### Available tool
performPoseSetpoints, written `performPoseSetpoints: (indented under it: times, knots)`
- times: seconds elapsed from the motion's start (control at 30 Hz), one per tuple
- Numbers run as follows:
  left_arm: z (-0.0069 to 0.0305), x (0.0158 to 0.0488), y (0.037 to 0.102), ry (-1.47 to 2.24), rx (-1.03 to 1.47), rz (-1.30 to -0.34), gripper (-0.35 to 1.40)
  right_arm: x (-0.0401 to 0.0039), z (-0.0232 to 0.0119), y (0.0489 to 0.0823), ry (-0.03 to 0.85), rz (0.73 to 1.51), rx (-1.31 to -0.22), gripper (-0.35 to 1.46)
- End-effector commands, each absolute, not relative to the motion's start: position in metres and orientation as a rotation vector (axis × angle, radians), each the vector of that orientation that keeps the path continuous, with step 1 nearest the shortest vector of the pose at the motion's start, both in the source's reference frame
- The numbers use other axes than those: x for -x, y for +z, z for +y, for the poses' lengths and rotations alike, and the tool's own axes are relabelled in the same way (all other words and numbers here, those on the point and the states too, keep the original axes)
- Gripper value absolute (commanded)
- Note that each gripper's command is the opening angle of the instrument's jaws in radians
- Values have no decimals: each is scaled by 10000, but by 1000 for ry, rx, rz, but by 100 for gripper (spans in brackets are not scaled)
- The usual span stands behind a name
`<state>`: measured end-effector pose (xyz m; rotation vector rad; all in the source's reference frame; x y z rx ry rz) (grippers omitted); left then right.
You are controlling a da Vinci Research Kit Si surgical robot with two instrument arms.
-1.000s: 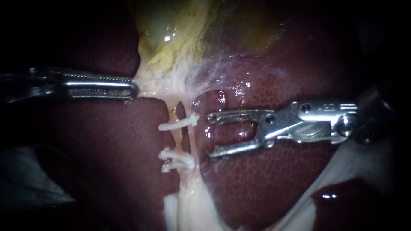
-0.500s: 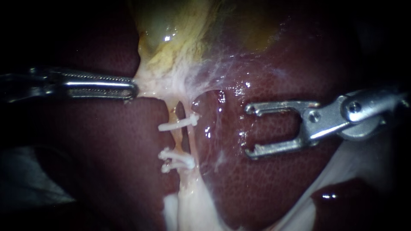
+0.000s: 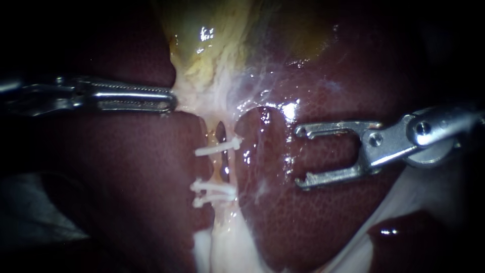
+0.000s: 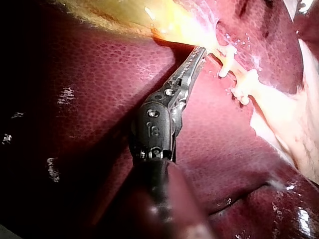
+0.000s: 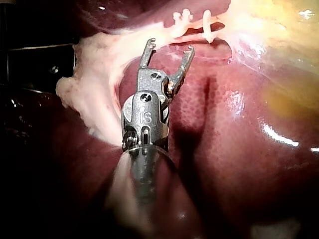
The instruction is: Going back third clip left tube
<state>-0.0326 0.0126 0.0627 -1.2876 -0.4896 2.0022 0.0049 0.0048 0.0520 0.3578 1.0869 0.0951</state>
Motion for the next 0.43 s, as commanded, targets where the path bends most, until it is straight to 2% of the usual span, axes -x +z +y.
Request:
performPoseSetpoints:
  times: [0.03, 0.43]
  knots:
    - [126, 328, 629, 2005, 1282, -490, -35, -49, 49, 520, 96, 1087, -358, 50]
    - [126, 331, 633, 2007, 1279, -488, -35, -47, 51, 517, 97, 1087, -360, 50]
